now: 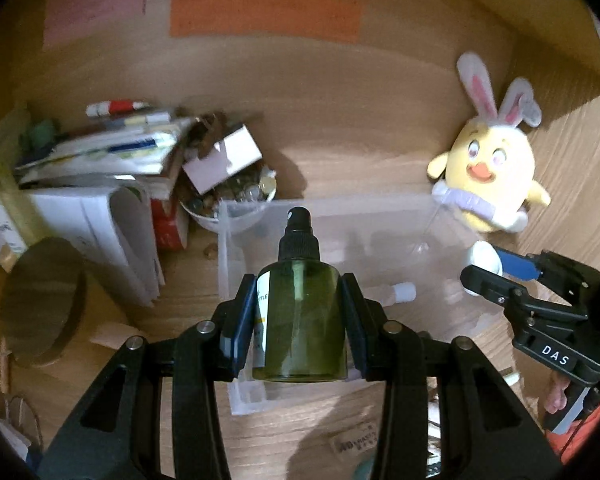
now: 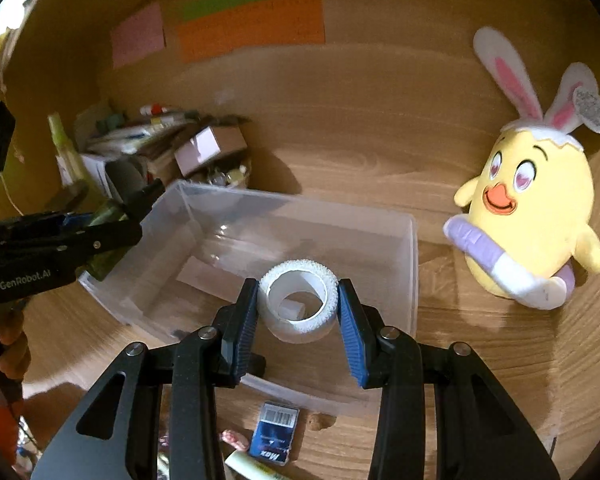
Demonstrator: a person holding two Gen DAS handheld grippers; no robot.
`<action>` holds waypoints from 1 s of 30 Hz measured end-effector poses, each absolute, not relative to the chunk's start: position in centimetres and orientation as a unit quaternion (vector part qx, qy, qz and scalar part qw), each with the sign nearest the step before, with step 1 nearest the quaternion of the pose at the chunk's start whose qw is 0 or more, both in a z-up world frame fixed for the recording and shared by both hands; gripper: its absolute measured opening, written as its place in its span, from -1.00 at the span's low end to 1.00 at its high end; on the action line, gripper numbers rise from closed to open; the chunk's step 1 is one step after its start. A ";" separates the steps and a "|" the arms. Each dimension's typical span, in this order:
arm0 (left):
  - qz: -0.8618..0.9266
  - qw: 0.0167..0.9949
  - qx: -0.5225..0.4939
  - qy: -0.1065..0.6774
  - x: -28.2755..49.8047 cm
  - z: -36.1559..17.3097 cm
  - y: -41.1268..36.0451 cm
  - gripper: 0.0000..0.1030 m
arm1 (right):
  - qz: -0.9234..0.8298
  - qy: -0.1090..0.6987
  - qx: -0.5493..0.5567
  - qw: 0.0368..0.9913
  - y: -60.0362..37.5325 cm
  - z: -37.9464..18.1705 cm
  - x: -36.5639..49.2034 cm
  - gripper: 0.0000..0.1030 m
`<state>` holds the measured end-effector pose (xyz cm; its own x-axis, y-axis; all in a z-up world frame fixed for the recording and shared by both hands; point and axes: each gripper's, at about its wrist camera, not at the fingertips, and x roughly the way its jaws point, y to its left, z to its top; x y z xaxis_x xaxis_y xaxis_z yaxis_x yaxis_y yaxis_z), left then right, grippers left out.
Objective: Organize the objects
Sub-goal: 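Carry the green bottle and white tape roll over the bin with both grippers, then lower the green bottle into the bin with the left gripper while the right releases the tape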
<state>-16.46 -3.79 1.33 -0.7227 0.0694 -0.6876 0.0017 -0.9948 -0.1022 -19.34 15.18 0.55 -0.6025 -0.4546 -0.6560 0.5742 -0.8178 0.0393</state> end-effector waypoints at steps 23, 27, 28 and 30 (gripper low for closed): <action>0.916 0.034 -0.399 -0.004 -17.9 -1.0 -1.2 -0.20 | -0.877 0.111 0.375 0.279 14.0 -1.8 -20.5 -0.29; 0.917 0.033 -0.398 0.003 -17.8 -0.8 -1.1 -0.11 | -0.879 0.111 0.371 0.280 14.2 -1.4 -20.0 -0.10; 0.917 0.032 -0.397 0.004 -17.7 -0.6 -1.1 -0.09 | -0.880 0.111 0.368 0.280 14.2 -1.2 -19.9 -0.06; 0.920 0.031 -0.392 0.005 -17.3 -0.3 -1.2 0.02 | -0.882 0.112 0.362 0.280 14.3 -0.8 -19.5 0.00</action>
